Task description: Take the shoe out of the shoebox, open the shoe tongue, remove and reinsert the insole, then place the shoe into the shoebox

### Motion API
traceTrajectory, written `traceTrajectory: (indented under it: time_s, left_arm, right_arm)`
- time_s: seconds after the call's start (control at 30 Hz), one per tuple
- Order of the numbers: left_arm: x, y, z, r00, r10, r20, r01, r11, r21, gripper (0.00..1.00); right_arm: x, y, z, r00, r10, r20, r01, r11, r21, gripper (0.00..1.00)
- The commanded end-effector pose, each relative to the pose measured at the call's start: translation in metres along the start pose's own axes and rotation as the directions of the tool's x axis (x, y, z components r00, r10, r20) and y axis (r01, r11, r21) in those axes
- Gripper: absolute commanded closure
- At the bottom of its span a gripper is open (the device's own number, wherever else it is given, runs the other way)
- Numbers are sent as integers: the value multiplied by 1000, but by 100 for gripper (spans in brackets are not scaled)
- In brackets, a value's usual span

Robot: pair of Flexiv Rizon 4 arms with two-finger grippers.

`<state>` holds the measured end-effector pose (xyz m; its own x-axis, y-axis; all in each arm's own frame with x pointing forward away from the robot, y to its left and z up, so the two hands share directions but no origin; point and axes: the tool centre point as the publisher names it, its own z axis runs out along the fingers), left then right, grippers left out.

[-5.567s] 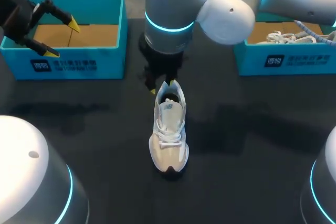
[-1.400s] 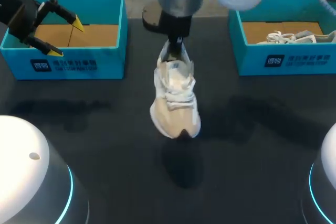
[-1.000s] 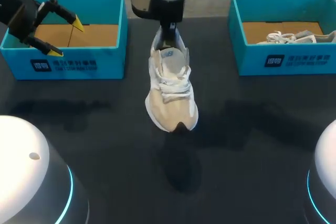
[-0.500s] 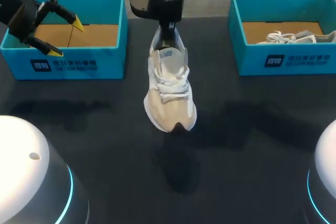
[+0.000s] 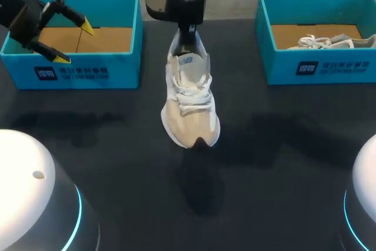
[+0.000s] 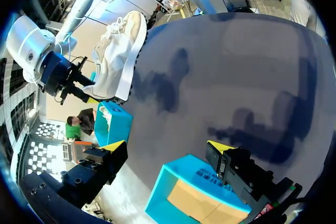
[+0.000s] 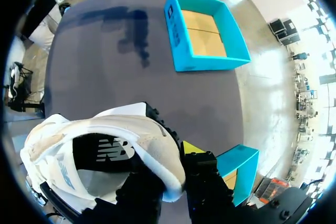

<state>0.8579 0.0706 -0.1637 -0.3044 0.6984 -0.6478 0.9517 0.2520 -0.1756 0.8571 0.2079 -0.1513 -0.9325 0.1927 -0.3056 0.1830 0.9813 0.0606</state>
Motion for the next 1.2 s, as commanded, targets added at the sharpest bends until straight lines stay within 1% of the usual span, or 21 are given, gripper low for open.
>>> traceTrajectory:
  time_s: [0.03,0.07,0.1,0.23,0.37,0.5,0.57,0.67,1.0,1.07,1.2]
  left_arm:
    - [-1,1,0,1000,0,-3,0,1000,0,0]
    - [-1,1,0,1000,0,-3,0,1000,0,0]
    - [-1,1,0,1000,0,-3,0,1000,0,0]
    - [-1,1,0,1000,0,-3,0,1000,0,0]
    - [-1,1,0,1000,0,-3,0,1000,0,0]
    - [-1,1,0,1000,0,-3,0,1000,0,0]
    - [-1,1,0,1000,0,-3,0,1000,0,0]
    - [-1,1,0,1000,0,-3,0,1000,0,0]
    - [-1,1,0,1000,0,-3,0,1000,0,0]
    - [-1,1,0,1000,0,-3,0,1000,0,0]
    - [-1,1,0,1000,0,-3,0,1000,0,0]
  right_arm:
    - [-18,-21,3,1000,25,1,-25,1000,14,100]
    - [-20,-24,4,1000,27,7,-27,999,26,100]
    - [-28,-32,6,999,31,13,-31,999,35,100]
    - [-51,-56,9,999,30,38,-33,997,71,100]
    - [-80,-84,11,997,24,72,-33,992,120,100]
    - [-109,-111,13,997,27,79,-37,990,135,100]
    - [-120,-121,14,996,23,84,-33,992,125,100]
    - [-141,-137,17,996,9,84,-20,991,133,100]
    - [-193,-170,31,995,-54,86,42,990,137,100]
    - [-202,-176,34,994,-60,89,49,991,123,100]
    - [-220,-189,42,993,-77,89,66,991,120,100]
